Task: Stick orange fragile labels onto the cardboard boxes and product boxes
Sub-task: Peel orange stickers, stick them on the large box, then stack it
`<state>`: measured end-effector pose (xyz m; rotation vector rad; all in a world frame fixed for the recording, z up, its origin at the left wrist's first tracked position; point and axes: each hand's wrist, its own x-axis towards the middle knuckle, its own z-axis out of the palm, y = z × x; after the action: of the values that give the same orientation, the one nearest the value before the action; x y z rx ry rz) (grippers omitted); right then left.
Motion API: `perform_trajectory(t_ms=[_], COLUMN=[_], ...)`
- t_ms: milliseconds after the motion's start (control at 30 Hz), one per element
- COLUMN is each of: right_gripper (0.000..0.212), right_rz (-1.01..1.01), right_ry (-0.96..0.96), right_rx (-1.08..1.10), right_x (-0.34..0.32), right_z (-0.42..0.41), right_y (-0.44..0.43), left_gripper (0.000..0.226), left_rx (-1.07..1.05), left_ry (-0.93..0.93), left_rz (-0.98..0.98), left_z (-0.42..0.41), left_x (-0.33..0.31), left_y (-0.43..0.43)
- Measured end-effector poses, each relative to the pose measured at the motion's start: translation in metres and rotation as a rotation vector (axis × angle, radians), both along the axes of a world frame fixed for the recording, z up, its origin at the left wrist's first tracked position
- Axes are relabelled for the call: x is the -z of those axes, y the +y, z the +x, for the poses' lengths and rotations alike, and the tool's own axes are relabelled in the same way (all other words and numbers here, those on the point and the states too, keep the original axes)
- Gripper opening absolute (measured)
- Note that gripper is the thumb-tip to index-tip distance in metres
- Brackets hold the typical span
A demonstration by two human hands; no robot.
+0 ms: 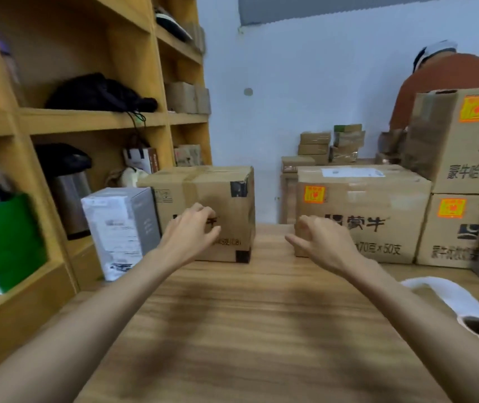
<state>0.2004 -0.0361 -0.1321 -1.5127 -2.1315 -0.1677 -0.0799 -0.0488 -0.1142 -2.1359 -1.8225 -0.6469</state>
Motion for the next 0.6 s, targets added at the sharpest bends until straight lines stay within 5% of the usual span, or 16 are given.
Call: perform_trajectory(t_ms=[167, 433, 600], right_gripper=[0.047, 0.059, 0.054], right_rz=[0.0, 0.052, 0.0], right_ry=[-0.05, -0.045, -0.035], right_rx=[-0.074, -0.031, -0.011], right_x=[-0.019, -0.048, -0.049], right_z=[-0.086, -0.144, -0.151], right_y=[0.026, 0.082, 0.109], left_gripper=[0.043, 0.046, 0.055], left_rx=[-0.087, -0.12, -0.224], left_ry=[-0.049, 0.168, 0.276], left_rz=[-0.008, 0.197, 0.084], left_z=[-0.073, -0.125, -0.122], left_x=[-0.006, -0.023, -0.033], left_y=[0.013, 0.052, 0.09])
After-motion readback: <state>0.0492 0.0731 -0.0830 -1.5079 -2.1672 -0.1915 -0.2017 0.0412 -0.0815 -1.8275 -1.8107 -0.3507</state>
